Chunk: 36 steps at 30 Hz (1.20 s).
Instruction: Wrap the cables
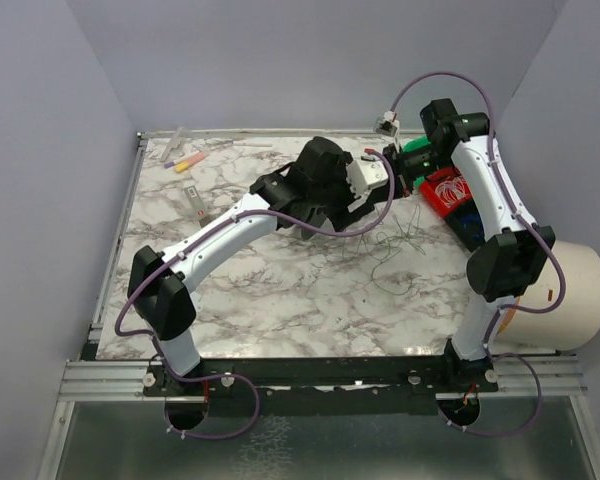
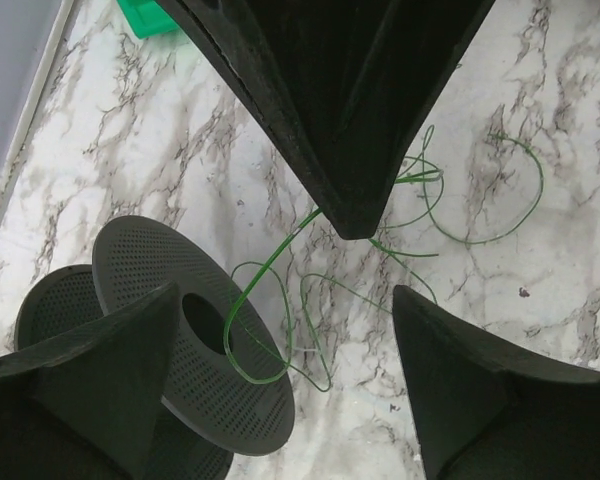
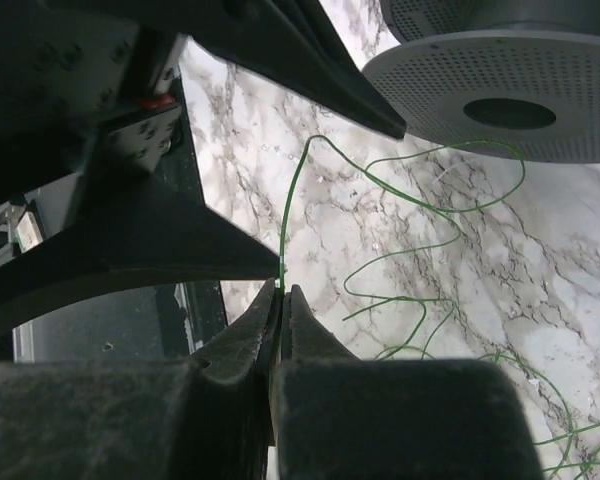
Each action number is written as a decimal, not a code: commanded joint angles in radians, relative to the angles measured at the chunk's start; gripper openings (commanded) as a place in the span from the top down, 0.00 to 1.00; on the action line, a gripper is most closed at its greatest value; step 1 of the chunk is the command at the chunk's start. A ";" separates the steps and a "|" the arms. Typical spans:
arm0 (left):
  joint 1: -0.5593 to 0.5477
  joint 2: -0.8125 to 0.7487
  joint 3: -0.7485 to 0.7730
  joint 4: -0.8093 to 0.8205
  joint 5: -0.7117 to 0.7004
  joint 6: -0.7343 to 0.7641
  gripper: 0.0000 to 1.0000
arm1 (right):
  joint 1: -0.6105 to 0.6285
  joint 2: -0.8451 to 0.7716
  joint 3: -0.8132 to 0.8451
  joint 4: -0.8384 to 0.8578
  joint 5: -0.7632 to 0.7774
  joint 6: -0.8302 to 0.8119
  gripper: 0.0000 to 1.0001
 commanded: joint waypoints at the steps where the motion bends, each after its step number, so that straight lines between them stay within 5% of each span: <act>1: -0.005 0.012 0.015 -0.007 -0.006 0.031 0.28 | -0.001 -0.047 -0.019 -0.026 -0.042 -0.033 0.99; 6: -0.007 0.025 0.015 -0.007 -0.006 0.032 0.99 | -0.002 -0.044 -0.018 -0.026 -0.028 -0.044 0.99; 10: -0.007 0.028 -0.005 0.000 0.013 0.019 1.00 | -0.001 -0.033 -0.073 0.026 0.055 -0.063 0.74; 16: -0.013 0.011 -0.041 0.021 0.043 -0.002 1.00 | -0.002 -0.092 -0.276 0.179 0.145 -0.152 0.58; 31: -0.021 -0.003 -0.058 0.019 0.070 -0.015 1.00 | -0.002 -0.195 -0.553 0.649 0.411 -0.049 0.55; 36: -0.021 0.001 -0.073 0.019 0.077 -0.015 1.00 | -0.004 -0.206 -0.579 0.690 0.356 -0.044 0.56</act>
